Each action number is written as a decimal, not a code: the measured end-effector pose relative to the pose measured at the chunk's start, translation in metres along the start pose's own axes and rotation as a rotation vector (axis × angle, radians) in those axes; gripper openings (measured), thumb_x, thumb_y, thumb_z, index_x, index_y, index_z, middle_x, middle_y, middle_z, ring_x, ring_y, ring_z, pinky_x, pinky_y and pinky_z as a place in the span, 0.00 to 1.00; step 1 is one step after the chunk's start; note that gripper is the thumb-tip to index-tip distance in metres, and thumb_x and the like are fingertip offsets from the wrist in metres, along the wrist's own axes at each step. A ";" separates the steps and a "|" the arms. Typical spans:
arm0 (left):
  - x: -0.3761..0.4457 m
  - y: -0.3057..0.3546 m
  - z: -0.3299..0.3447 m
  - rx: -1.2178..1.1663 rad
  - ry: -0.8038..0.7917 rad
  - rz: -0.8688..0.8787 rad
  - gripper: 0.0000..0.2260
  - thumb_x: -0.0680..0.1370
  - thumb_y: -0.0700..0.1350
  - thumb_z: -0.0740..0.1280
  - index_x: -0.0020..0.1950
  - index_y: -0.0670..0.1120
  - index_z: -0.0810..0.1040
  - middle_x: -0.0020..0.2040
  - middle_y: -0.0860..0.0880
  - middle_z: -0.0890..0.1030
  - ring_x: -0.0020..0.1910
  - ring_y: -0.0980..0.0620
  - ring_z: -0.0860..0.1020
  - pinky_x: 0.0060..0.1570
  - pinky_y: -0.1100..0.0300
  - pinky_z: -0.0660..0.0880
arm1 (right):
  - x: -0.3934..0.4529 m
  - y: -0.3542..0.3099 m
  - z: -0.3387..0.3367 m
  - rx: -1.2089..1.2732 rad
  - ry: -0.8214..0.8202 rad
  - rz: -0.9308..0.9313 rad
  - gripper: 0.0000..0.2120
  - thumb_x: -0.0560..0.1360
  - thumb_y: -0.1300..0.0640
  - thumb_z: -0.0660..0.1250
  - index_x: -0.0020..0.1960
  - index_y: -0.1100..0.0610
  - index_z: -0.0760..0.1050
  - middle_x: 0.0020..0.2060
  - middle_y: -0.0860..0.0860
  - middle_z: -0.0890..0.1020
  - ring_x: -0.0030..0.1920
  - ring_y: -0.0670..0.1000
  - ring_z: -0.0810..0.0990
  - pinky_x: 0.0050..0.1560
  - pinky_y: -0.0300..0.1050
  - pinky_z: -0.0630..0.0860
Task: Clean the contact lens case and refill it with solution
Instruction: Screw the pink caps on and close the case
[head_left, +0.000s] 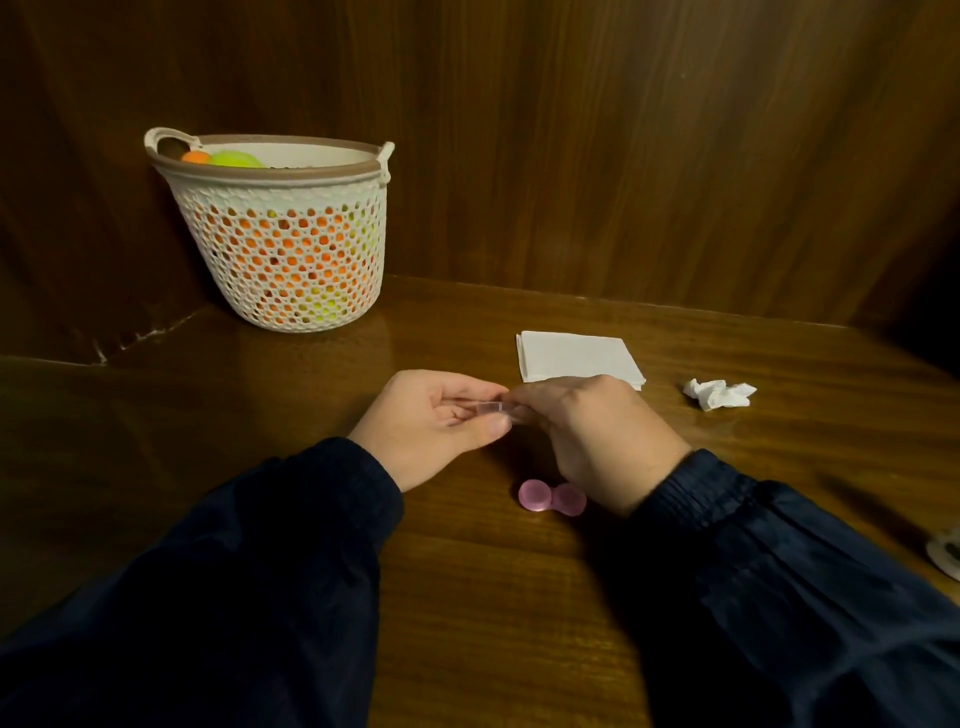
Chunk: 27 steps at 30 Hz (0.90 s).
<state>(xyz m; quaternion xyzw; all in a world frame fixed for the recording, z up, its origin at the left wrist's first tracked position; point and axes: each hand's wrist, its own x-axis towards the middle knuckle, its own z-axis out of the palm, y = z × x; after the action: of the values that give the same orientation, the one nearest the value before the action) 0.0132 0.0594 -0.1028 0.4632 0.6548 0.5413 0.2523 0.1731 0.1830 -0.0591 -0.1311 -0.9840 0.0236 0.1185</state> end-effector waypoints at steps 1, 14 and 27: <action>0.000 0.000 -0.001 -0.011 -0.005 -0.004 0.14 0.77 0.38 0.76 0.57 0.55 0.85 0.52 0.56 0.89 0.53 0.57 0.86 0.51 0.64 0.82 | 0.000 -0.001 0.000 -0.003 0.005 0.005 0.23 0.81 0.66 0.66 0.73 0.49 0.76 0.64 0.51 0.84 0.61 0.55 0.82 0.62 0.49 0.79; 0.001 0.001 -0.001 -0.028 -0.087 -0.020 0.26 0.76 0.40 0.78 0.71 0.55 0.76 0.57 0.55 0.87 0.58 0.57 0.85 0.59 0.64 0.80 | -0.005 0.017 0.008 0.367 0.326 0.135 0.10 0.83 0.53 0.68 0.61 0.47 0.85 0.49 0.38 0.86 0.47 0.35 0.81 0.48 0.22 0.73; 0.005 -0.004 -0.002 -0.038 -0.054 -0.039 0.34 0.76 0.37 0.77 0.76 0.60 0.69 0.60 0.53 0.86 0.61 0.55 0.84 0.63 0.54 0.81 | 0.000 0.030 0.014 0.789 0.311 0.448 0.14 0.85 0.45 0.62 0.59 0.52 0.81 0.47 0.46 0.87 0.40 0.46 0.88 0.44 0.49 0.87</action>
<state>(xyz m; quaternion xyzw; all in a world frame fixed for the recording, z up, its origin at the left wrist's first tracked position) 0.0084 0.0634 -0.1049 0.4599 0.6464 0.5358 0.2892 0.1776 0.2113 -0.0754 -0.2869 -0.8180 0.4004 0.2970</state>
